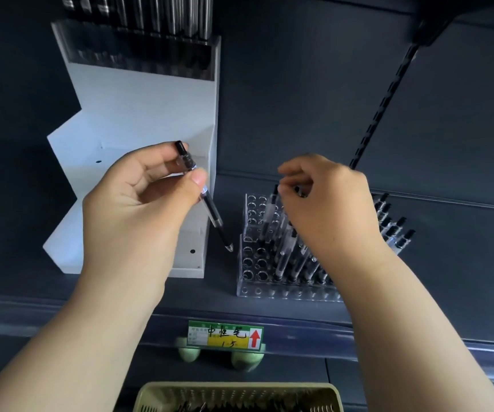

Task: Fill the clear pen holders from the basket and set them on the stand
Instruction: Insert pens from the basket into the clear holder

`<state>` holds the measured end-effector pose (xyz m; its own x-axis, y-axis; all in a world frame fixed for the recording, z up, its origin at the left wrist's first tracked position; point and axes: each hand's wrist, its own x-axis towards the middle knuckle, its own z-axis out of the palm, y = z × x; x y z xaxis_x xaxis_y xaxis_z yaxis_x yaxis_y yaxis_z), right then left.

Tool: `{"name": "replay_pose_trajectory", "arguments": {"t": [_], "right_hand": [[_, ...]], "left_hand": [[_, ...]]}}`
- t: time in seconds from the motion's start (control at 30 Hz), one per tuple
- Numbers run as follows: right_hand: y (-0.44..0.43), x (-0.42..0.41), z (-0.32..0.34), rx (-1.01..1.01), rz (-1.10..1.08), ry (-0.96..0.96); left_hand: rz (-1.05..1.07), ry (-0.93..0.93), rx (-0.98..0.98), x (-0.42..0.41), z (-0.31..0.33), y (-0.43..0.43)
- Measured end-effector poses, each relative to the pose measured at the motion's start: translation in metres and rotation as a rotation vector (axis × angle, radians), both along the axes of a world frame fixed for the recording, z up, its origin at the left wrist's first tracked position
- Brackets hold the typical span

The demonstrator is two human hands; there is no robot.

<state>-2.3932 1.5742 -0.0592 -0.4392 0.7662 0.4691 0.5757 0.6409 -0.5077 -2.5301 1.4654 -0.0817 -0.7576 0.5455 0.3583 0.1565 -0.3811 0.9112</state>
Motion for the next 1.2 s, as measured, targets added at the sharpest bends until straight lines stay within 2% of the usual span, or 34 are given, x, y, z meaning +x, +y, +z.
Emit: {"name": "replay_pose_trajectory", "arguments": {"t": [0.17,0.43,0.8,1.2], "right_hand": [[-0.002,0.0,-0.001,0.071,-0.001,-0.019],[-0.005,0.006,0.002,0.181,0.007,-0.096],[0.001,0.014,0.0,0.192,0.029,-0.171],[-0.001,0.024,-0.002,0.206,0.109,-0.135]], "left_hand": [[-0.016,-0.005,0.019,-0.001,-0.001,0.001],[-0.067,0.106,-0.03,0.015,-0.005,0.013],[-0.114,0.149,-0.081,0.026,-0.009,0.035],[-0.085,0.25,-0.139,0.038,-0.009,0.045]]}}
